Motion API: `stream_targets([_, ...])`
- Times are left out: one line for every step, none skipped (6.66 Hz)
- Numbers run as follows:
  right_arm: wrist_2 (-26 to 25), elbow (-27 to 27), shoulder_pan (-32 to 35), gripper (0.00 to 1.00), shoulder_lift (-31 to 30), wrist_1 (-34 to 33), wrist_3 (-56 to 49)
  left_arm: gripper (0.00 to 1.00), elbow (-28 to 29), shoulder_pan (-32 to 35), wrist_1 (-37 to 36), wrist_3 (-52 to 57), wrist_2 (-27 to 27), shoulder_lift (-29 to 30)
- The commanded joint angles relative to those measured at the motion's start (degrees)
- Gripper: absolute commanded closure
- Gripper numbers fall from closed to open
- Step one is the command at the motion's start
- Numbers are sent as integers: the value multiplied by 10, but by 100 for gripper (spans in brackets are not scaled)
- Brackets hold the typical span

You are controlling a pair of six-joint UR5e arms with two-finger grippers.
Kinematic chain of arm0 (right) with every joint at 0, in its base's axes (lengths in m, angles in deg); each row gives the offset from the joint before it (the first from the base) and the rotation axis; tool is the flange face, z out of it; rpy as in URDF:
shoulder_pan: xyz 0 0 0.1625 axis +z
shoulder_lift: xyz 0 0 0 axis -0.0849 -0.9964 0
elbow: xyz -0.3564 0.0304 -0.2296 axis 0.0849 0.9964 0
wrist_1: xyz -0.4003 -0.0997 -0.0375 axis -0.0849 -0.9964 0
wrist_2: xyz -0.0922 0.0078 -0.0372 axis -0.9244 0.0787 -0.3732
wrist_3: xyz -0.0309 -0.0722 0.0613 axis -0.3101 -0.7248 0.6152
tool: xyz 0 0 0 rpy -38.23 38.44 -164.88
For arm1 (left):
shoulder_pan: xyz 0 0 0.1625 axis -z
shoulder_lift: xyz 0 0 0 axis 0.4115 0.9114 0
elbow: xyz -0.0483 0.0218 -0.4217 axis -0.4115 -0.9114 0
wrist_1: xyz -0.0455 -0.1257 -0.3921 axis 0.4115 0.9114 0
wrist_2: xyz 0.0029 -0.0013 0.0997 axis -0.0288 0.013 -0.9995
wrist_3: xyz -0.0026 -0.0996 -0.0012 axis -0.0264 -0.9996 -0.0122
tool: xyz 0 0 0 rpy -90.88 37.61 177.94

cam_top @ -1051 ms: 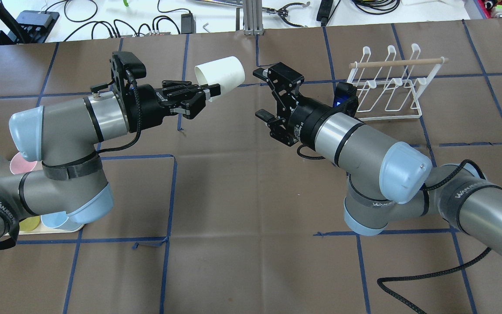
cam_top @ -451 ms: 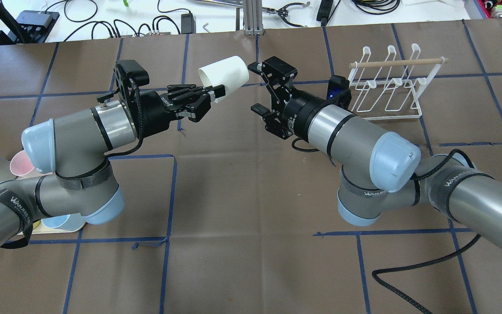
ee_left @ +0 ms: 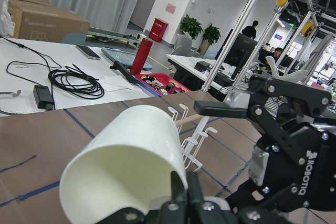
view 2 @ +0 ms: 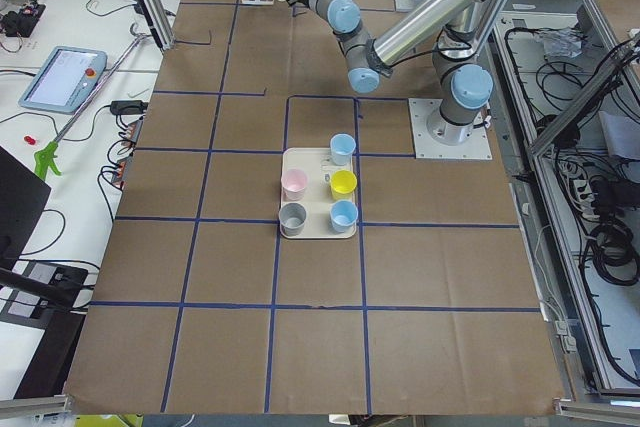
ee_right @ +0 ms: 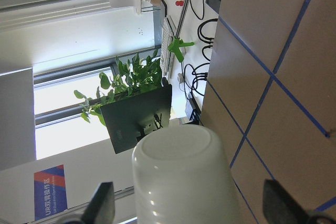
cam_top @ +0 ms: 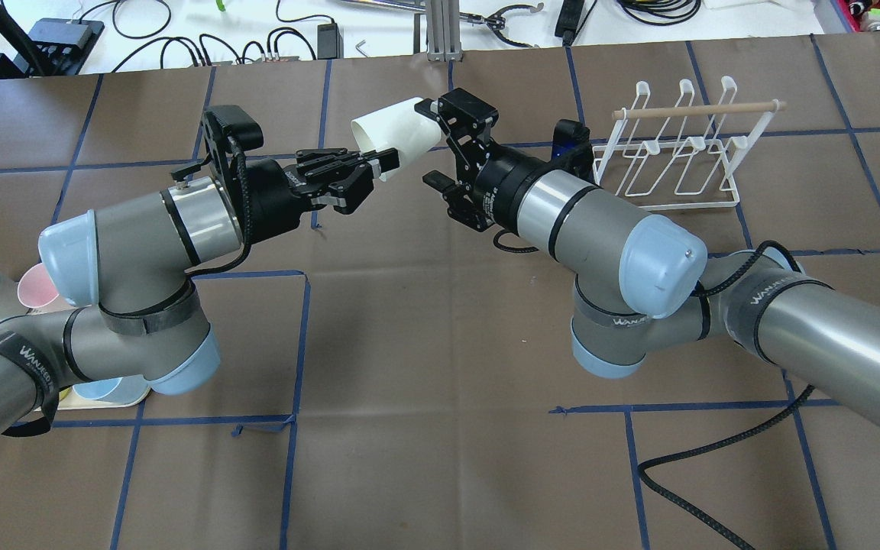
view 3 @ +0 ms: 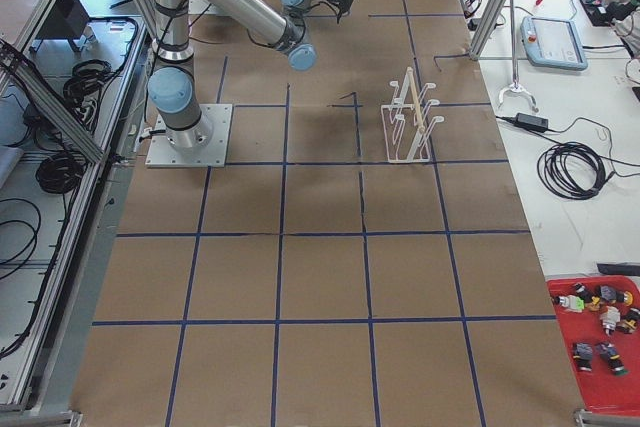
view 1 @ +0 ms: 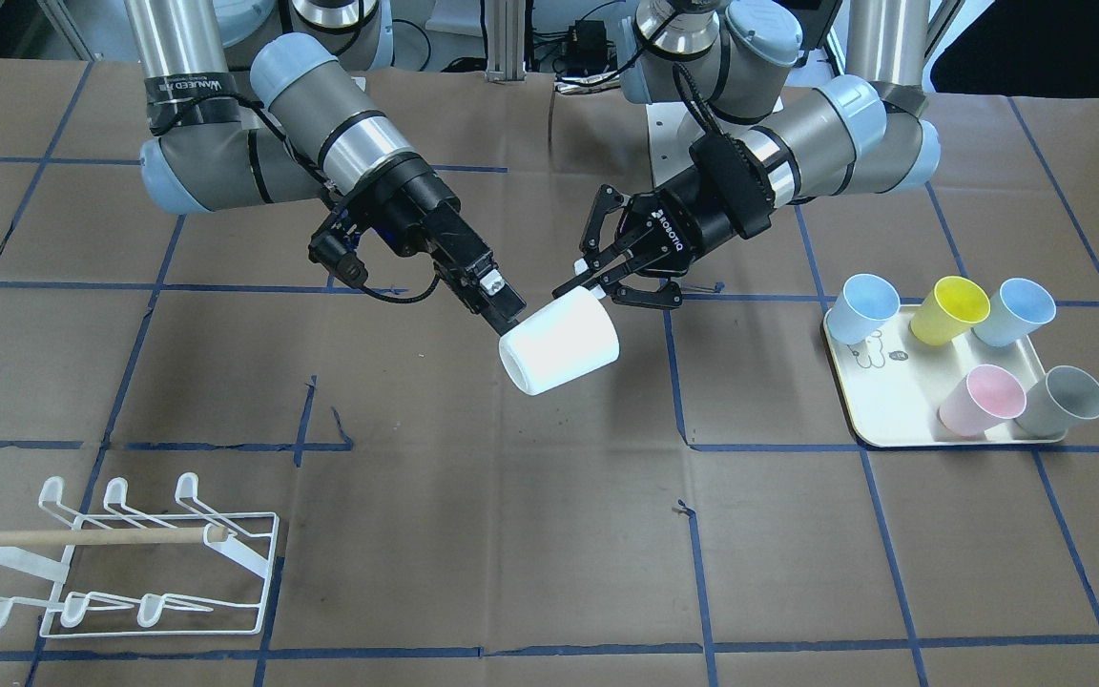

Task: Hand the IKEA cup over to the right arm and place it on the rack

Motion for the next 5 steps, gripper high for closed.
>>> stream_targets([-5, 22, 7, 1, 16, 3, 1, 93, 0, 2, 0, -4, -1, -1])
stream_targets([-6, 30, 10, 2, 22, 4, 1, 93, 0, 2, 0, -4, -1, -1])
stream_targets([-6, 32, 13, 2, 27, 4, 1, 93, 0, 2, 0, -4, -2, 0])
stream_targets([-10, 34, 14, 2, 29, 5, 0, 93, 1, 2, 0, -4, -2, 0])
stream_targets([-17, 34, 14, 2, 30, 5, 0, 93, 1, 2, 0, -4, -3, 0])
